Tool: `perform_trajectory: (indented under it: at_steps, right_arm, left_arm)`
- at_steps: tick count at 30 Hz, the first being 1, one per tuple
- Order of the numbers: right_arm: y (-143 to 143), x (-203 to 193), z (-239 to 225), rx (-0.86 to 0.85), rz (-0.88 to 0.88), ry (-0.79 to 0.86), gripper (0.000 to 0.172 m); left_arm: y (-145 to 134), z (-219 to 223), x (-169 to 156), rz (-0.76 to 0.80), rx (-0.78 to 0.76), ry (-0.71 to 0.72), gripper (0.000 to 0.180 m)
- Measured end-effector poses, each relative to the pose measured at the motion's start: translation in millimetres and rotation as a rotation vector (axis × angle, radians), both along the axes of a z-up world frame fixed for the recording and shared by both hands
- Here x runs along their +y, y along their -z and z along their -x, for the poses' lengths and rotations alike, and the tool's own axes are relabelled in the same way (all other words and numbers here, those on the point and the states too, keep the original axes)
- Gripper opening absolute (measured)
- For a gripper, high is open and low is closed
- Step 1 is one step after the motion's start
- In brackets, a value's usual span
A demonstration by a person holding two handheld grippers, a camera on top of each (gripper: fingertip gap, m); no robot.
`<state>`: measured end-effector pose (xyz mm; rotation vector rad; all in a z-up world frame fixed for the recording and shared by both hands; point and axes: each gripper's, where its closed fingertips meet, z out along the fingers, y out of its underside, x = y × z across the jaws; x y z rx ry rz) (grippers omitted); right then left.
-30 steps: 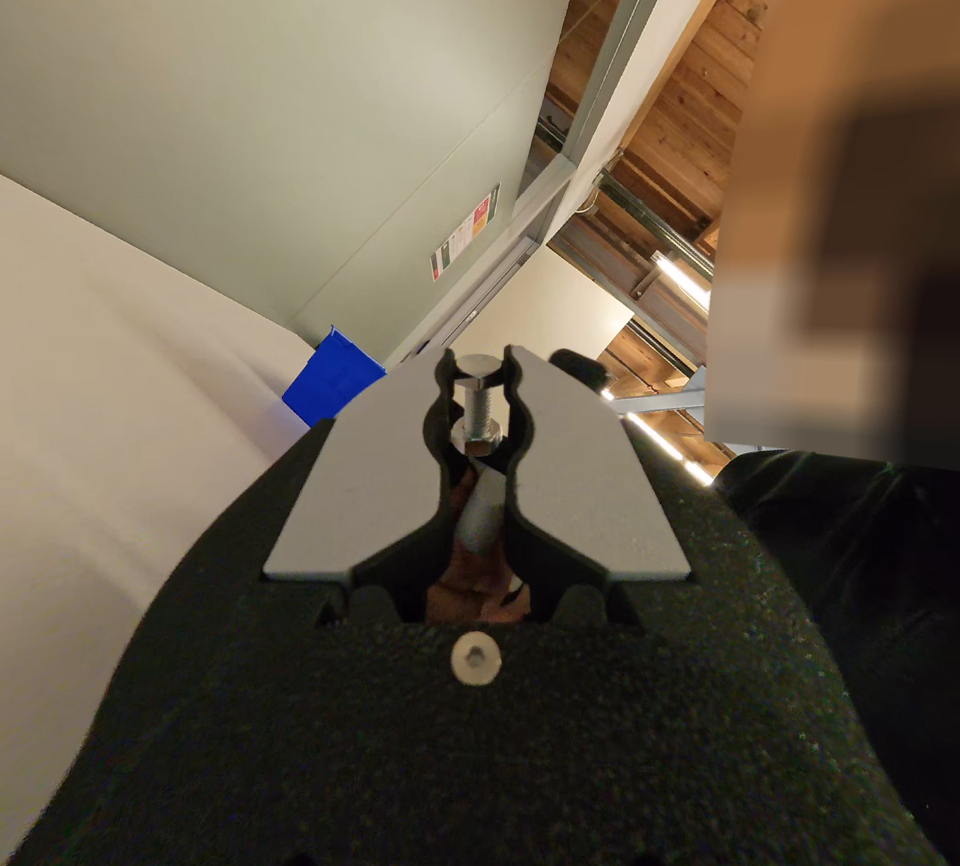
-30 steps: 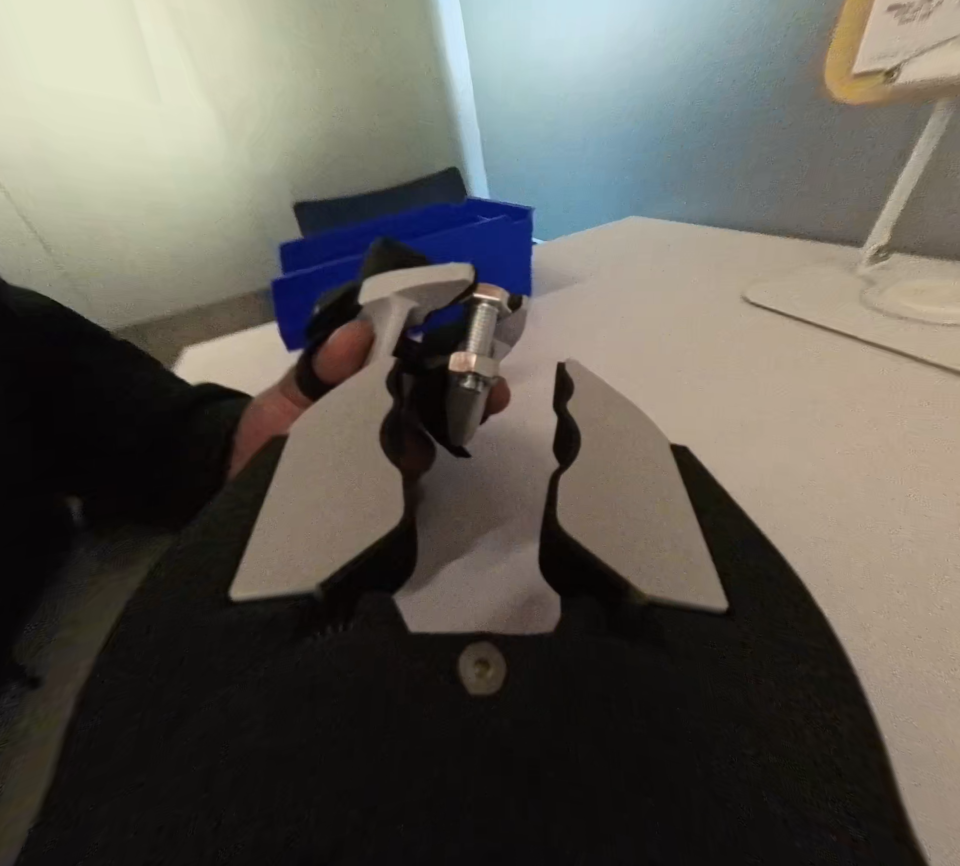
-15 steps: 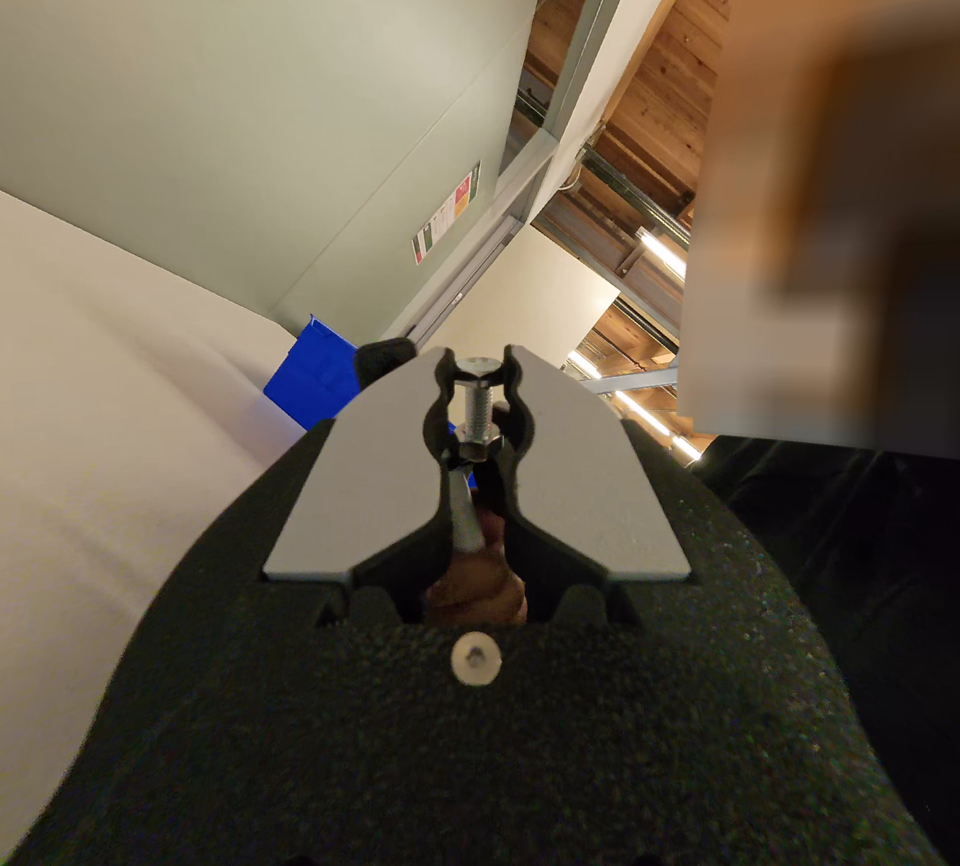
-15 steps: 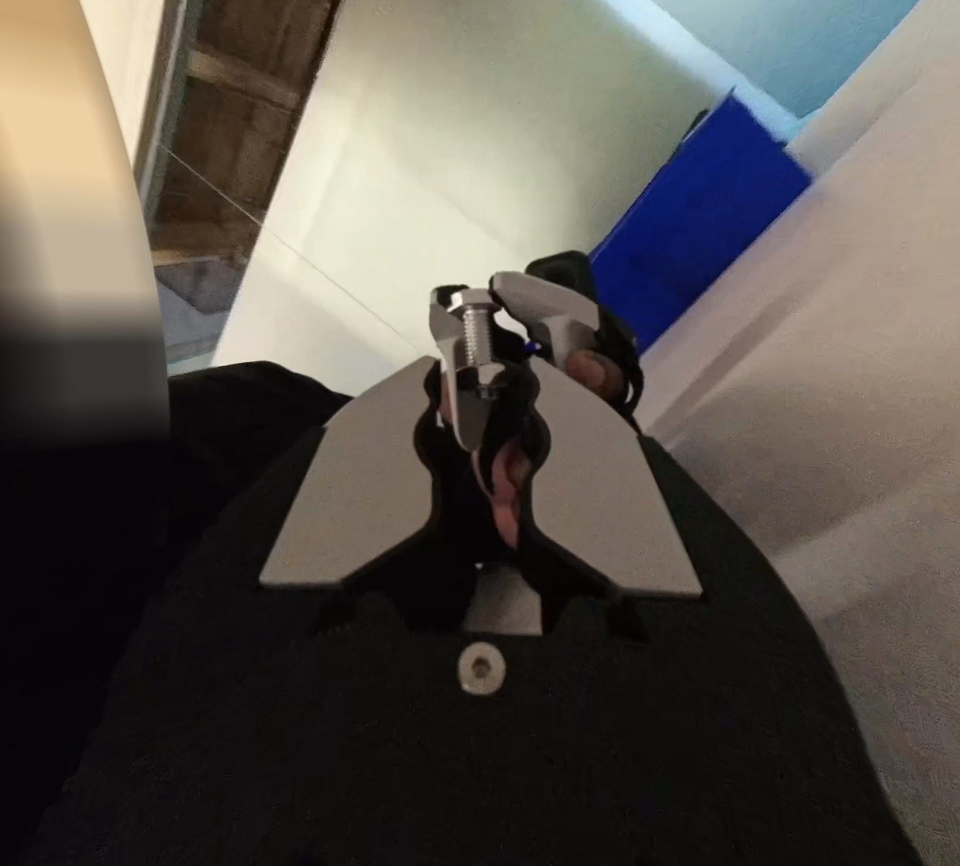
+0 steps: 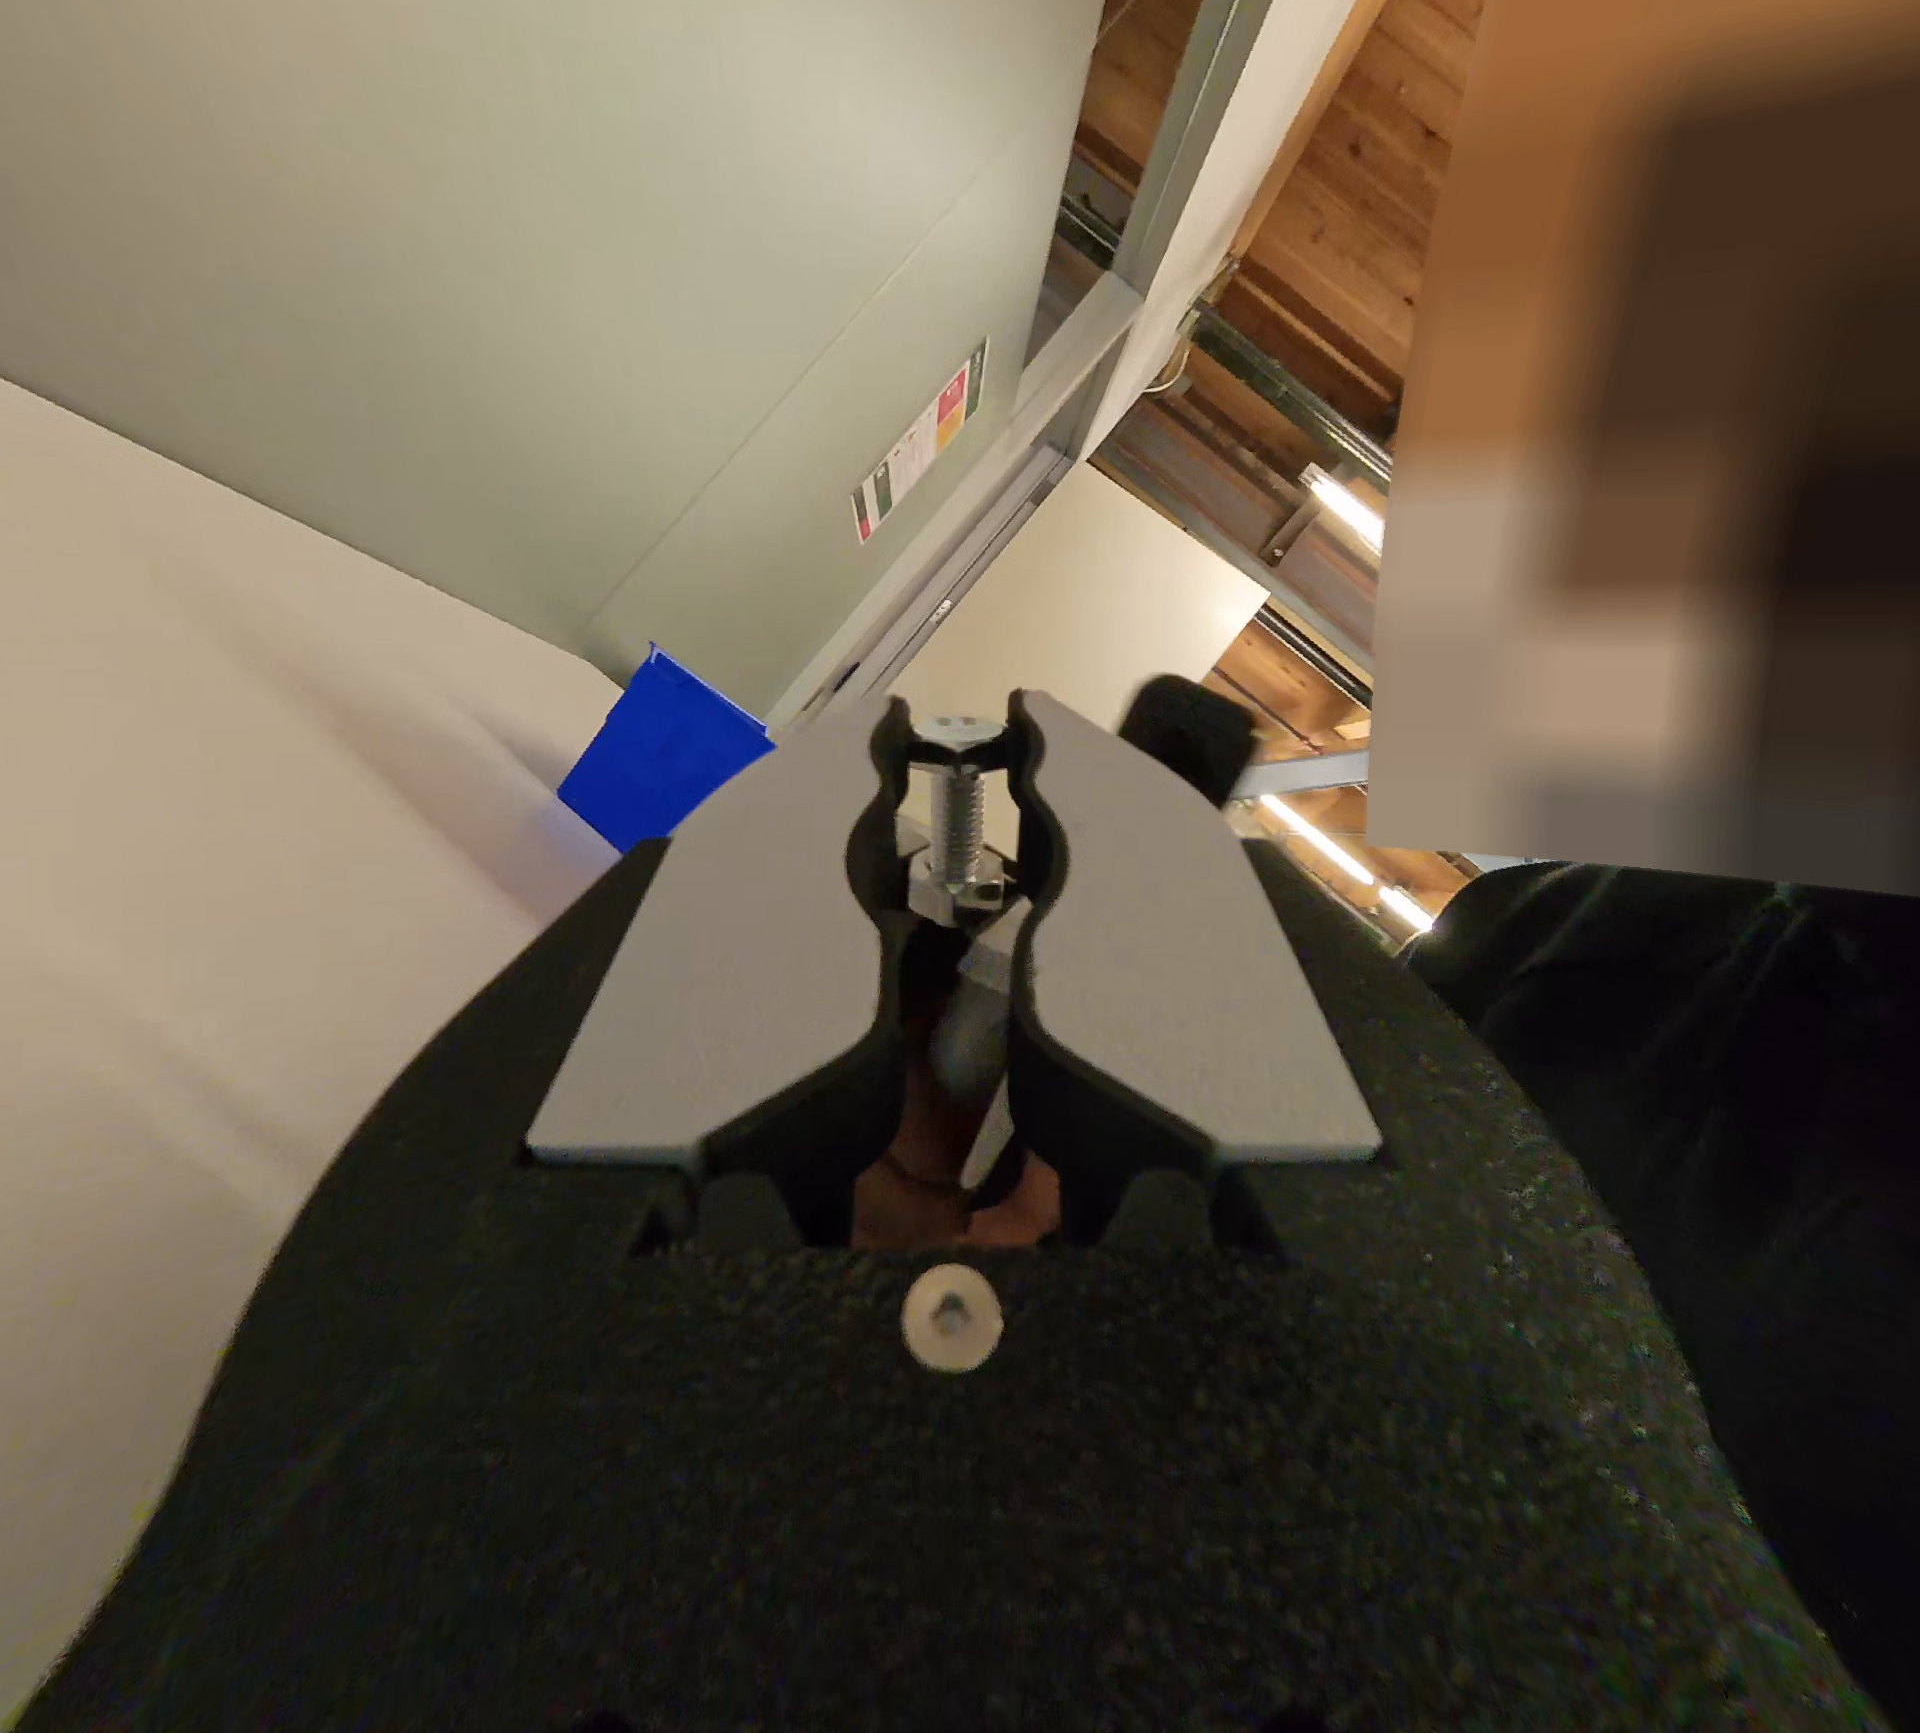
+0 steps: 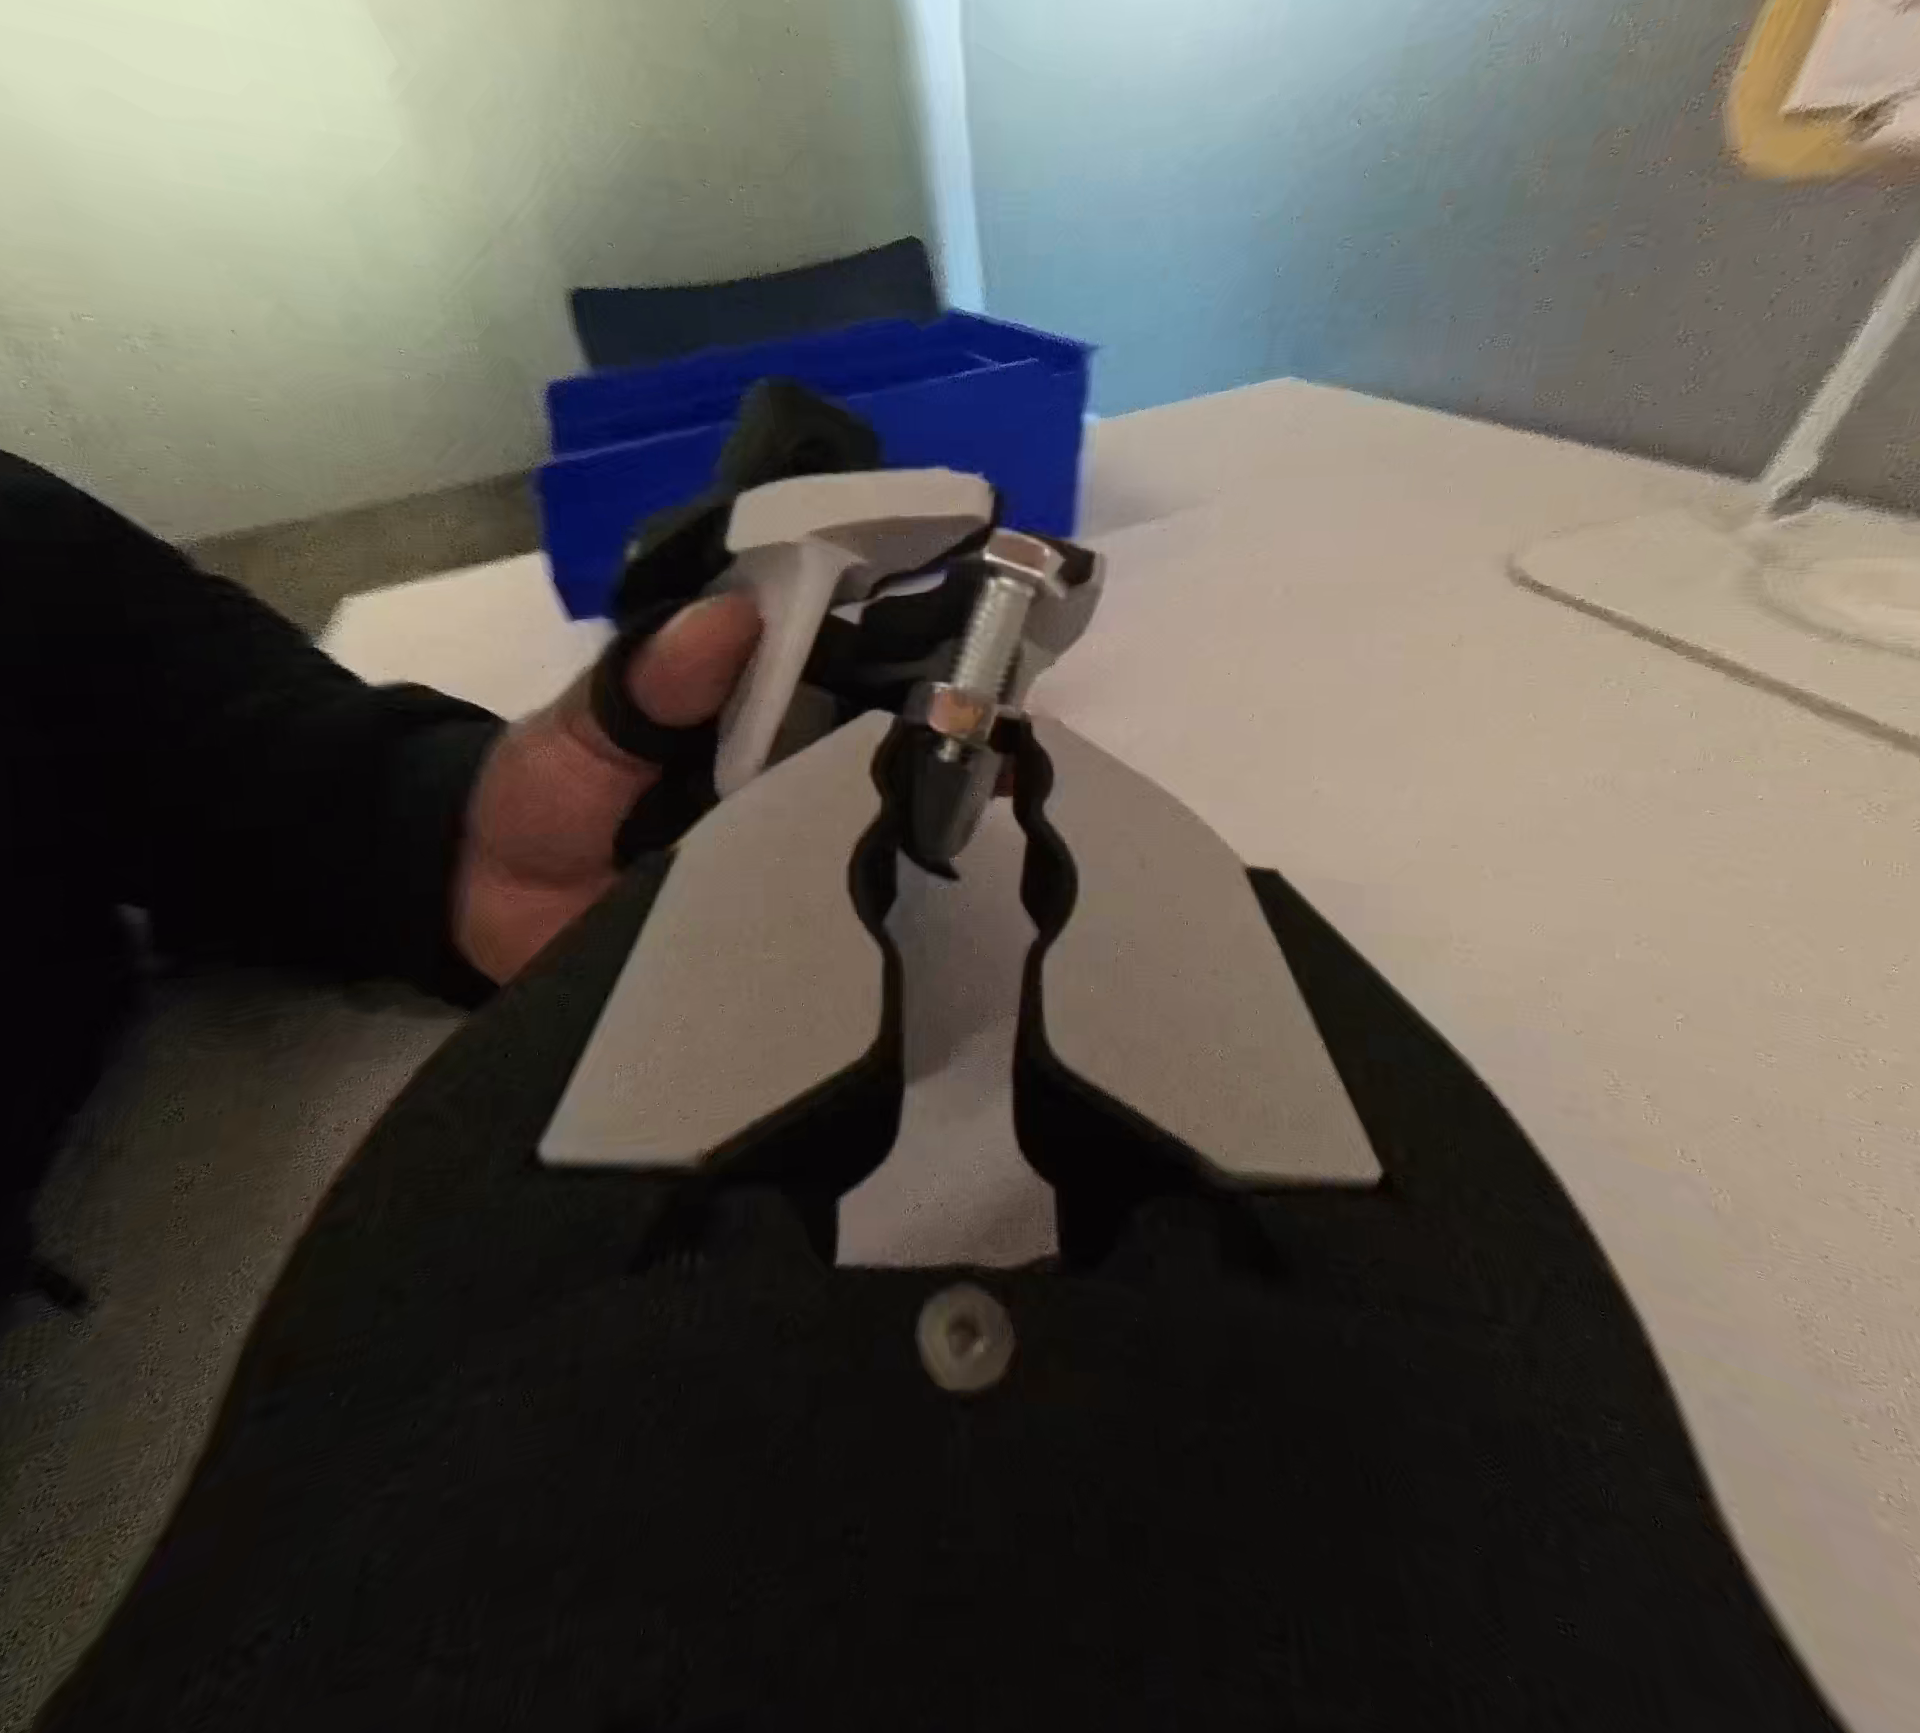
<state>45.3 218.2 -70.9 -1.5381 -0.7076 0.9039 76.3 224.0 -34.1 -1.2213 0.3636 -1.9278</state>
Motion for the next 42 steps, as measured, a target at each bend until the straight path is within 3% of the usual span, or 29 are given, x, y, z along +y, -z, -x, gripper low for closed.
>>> perform_trajectory:
  at_steps: [5,7,10,15,18,21,22,25,29,31,32,35,39,42]
  right_arm:
    - [-12.6,-18.8,4.8,0.550,0.597,-0.493,0.019]
    - [-14.7,-14.9,0.8,0.623,0.631,-0.512,0.021]
    - [-16.5,-8.7,-1.8,0.522,0.439,-0.380,0.042]
    - [-3.0,8.2,-6.2,0.154,0.071,-0.015,0.050]
    - [6.1,13.2,-6.5,0.001,0.000,0.104,0.047]
    - [3.2,0.6,2.6,-0.019,-0.021,0.038,0.019]
    - [1.1,-2.4,4.8,0.002,0.000,0.007,0.019]
    - [-6.2,-13.1,10.2,0.198,0.205,-0.195,0.019]
    - [-27.6,-20.1,1.9,0.663,0.641,-0.534,0.019]
    - [-28.1,-17.9,0.1,0.774,0.744,-0.591,0.020]
    - [-26.0,-15.3,0.6,0.769,0.727,-0.555,0.020]
    - [-21.0,-9.7,3.0,0.596,0.552,-0.396,0.048]
    - [-11.9,8.5,-7.6,0.244,0.179,-0.048,0.052]
    - [-7.1,12.4,-10.1,0.025,-0.014,0.100,0.053]
  left_arm:
    - [-3.5,-1.3,-8.4,-0.004,-0.037,0.093,0.017]
    - [-3.3,-0.7,-6.7,0.006,-0.040,0.086,0.017]
    - [-1.6,1.1,-0.3,0.032,-0.039,0.049,0.017]
    - [1.3,3.6,7.2,0.057,-0.031,0.000,0.016]
    - [2.4,-1.2,2.9,0.022,0.010,-0.004,0.017]
    - [2.9,-3.8,-0.2,0.000,0.031,-0.003,0.017]
    - [0.3,-3.0,-3.6,-0.012,0.011,0.021,0.017]
    - [-3.6,-1.8,-9.0,-0.027,-0.018,0.060,0.017]
    - [-10.1,4.0,-12.3,0.041,-0.137,0.178,0.017]
    - [-8.4,3.5,-10.3,0.095,-0.168,0.208,0.017]
    - [-8.3,4.3,-8.8,0.104,-0.176,0.202,0.017]
    - [-6.8,7.0,-1.4,0.124,-0.176,0.144,0.017]
    - [-2.3,7.9,6.9,0.131,-0.140,0.051,0.017]
    - [-0.1,5.2,6.9,0.095,-0.086,-0.003,0.017]
